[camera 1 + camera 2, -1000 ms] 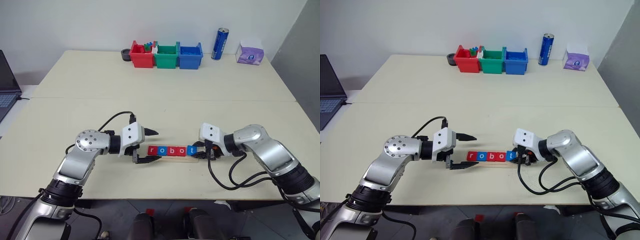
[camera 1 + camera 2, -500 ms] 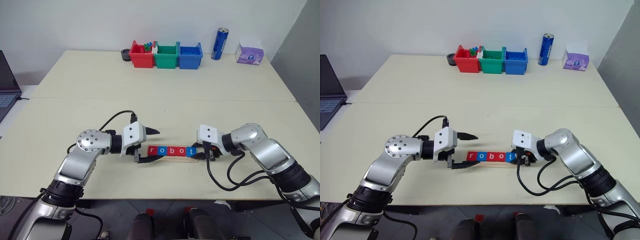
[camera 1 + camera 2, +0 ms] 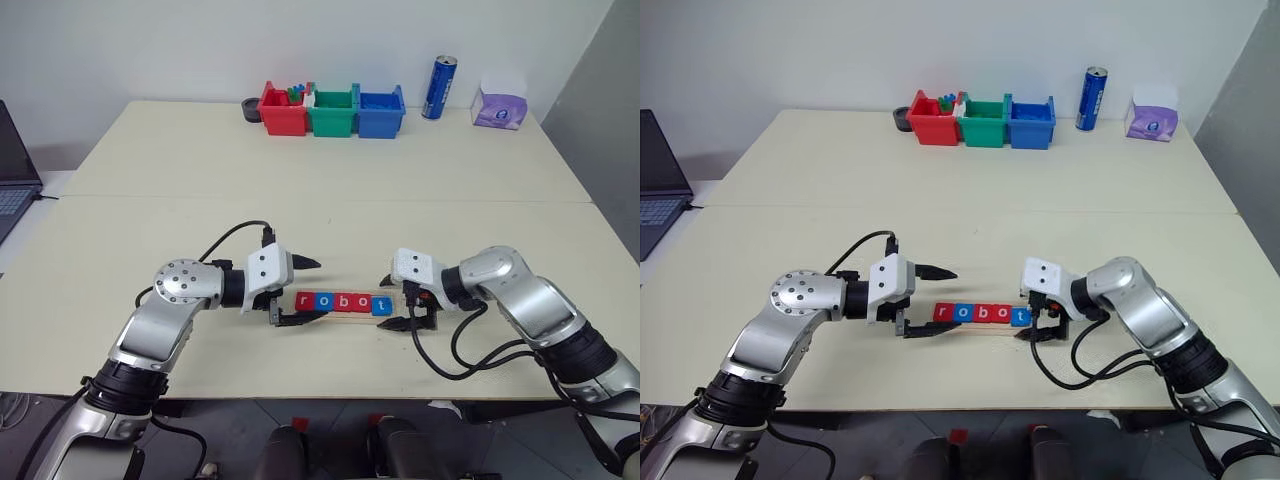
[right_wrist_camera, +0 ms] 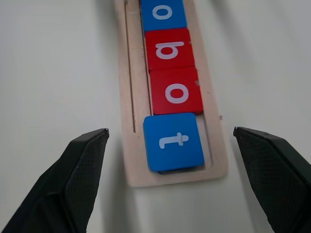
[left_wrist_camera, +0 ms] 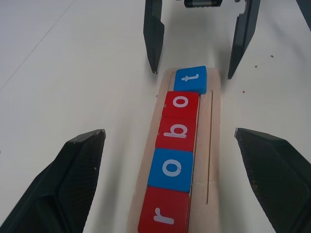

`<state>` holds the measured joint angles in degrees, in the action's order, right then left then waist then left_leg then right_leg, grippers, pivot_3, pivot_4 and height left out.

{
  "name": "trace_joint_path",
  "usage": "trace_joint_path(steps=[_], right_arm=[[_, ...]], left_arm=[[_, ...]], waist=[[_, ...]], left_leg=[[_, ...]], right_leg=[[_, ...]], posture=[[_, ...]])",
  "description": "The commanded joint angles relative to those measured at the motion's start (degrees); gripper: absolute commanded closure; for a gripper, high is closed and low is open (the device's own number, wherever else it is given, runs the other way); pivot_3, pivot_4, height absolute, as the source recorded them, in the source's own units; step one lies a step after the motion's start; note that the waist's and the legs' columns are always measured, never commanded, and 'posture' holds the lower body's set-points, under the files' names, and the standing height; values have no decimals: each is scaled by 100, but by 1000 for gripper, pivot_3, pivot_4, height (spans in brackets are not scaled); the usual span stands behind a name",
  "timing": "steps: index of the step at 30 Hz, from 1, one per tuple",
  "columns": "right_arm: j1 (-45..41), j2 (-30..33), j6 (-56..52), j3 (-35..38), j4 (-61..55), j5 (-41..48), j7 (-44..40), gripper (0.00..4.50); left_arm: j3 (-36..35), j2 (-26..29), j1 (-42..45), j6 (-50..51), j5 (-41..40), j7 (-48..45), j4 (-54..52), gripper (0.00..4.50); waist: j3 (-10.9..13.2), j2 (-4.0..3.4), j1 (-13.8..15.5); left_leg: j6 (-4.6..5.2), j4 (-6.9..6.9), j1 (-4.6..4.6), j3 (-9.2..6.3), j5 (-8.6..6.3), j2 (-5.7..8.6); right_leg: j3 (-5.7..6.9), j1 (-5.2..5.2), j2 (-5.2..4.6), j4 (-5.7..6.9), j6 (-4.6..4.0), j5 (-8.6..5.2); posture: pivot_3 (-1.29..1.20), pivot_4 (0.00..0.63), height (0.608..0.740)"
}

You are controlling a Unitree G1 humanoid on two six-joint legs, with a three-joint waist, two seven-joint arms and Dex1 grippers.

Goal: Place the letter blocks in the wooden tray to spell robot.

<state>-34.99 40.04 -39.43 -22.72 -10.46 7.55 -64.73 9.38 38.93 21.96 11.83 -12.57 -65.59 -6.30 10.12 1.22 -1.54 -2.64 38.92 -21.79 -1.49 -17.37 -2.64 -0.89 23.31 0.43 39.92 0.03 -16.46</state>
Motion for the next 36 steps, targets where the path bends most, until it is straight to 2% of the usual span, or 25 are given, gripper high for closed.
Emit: trace_joint_path(steps=[1, 5, 11, 12, 13, 36], right_arm=[[80, 190, -143, 428, -515, 201, 57, 420], [512, 345, -285, 595, -1037, 375, 105, 1679], [875, 253, -284, 472, -1447, 369, 408, 3955], [916, 266, -271, 434, -1471, 351, 430, 4287], [943, 275, -263, 411, -1489, 343, 448, 4424], [546, -42, -202, -196, -980, -70, 717, 4424]], left_arm=[[-61, 29, -8, -111, -24, 21, -146, 0], [-40, 16, 25, -131, -10, 8, -95, 0], [-16, 5, 103, -160, 6, -21, -17, 0], [-12, 7, 110, -167, 9, -24, -11, 0], [-9, 8, 115, -173, 10, -25, -7, 0], [-23, 35, 141, -132, -6, -11, -72, 0]], waist=[[0, 0, 1], [0, 0, 5], [0, 0, -11], [0, 0, -8], [0, 0, -8], [0, 0, -9]], left_leg=[[0, 0, -1, -1, 0, 0], [0, -1, -1, -2, 0, -1], [0, 0, 3, 0, 0, 0], [0, 0, 3, -1, 0, 0], [0, 0, 2, -1, 0, 0], [0, 0, 2, -1, 0, 0]], right_leg=[[1, 0, 0, -1, 0, 0], [3, 0, 0, -1, 0, 0], [-1, 0, 1, 5, 0, 0], [0, 0, 1, 5, 0, 0], [1, 0, 2, 4, 0, 0], [1, 0, 2, 3, 0, 0]], posture=[[0, 150, 740], [0, 150, 740], [0, 150, 740], [0, 150, 740], [0, 150, 740], [0, 150, 740]])
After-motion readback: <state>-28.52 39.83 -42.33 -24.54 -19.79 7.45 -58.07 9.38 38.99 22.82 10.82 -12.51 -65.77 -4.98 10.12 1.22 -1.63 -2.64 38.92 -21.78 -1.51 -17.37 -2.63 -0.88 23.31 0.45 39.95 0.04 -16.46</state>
